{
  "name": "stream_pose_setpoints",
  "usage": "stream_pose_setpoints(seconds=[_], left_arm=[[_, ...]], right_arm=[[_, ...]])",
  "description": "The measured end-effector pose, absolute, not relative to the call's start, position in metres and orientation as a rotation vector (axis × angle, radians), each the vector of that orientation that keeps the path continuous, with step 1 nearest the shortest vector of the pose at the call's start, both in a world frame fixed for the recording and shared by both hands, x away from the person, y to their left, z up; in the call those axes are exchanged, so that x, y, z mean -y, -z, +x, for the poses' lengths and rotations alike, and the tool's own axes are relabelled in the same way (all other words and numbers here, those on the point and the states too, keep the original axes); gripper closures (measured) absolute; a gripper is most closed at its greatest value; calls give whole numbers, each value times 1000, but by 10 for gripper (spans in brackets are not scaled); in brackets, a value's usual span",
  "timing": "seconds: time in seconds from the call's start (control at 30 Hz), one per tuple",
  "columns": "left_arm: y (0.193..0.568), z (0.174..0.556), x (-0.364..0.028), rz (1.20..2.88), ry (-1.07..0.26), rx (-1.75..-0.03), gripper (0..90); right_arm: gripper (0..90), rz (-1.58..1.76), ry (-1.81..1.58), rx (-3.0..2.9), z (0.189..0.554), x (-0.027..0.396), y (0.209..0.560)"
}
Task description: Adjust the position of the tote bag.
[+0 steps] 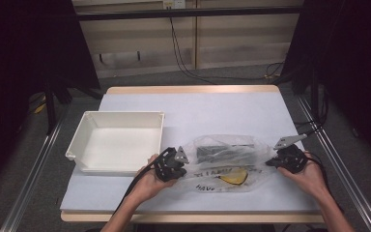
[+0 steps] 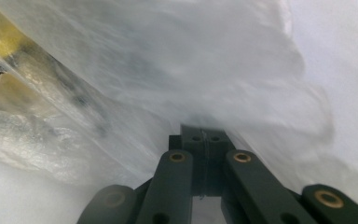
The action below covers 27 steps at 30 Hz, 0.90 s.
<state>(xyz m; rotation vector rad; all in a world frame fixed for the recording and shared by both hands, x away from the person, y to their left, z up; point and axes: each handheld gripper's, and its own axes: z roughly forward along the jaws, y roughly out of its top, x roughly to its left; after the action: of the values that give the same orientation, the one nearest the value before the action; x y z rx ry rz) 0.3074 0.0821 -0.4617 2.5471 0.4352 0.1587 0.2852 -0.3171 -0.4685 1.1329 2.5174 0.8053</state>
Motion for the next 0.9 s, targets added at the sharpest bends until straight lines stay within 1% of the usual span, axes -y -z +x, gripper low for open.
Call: stream_pose_setpoints(seconds=[0.2, 0.37, 0.43, 0.47, 0.6, 0.7, 0.9], left_arm=[[461, 306, -87, 2563, -172, -414, 900], [463, 305, -94, 2528, -160, -451, 900], [462, 307, -97, 2532, -145, -446, 900], [464, 307, -100, 2502, -116, -479, 900], [463, 303, -100, 2525, -166, -452, 900], [464, 301, -103, 2509, -163, -477, 900], [464, 301, -107, 2501, -148, -486, 900]], right_arm=[[900, 1151, -775, -2498, 281, 323, 468], [900, 1173, -761, -2472, 279, 329, 468], [900, 1184, -775, -2473, 278, 331, 469], [900, 1183, -780, -2467, 278, 332, 469], [900, 1176, -759, -2466, 278, 331, 468], [900, 1162, -710, -2463, 277, 329, 467], [900, 1193, -724, -2457, 276, 335, 467]])
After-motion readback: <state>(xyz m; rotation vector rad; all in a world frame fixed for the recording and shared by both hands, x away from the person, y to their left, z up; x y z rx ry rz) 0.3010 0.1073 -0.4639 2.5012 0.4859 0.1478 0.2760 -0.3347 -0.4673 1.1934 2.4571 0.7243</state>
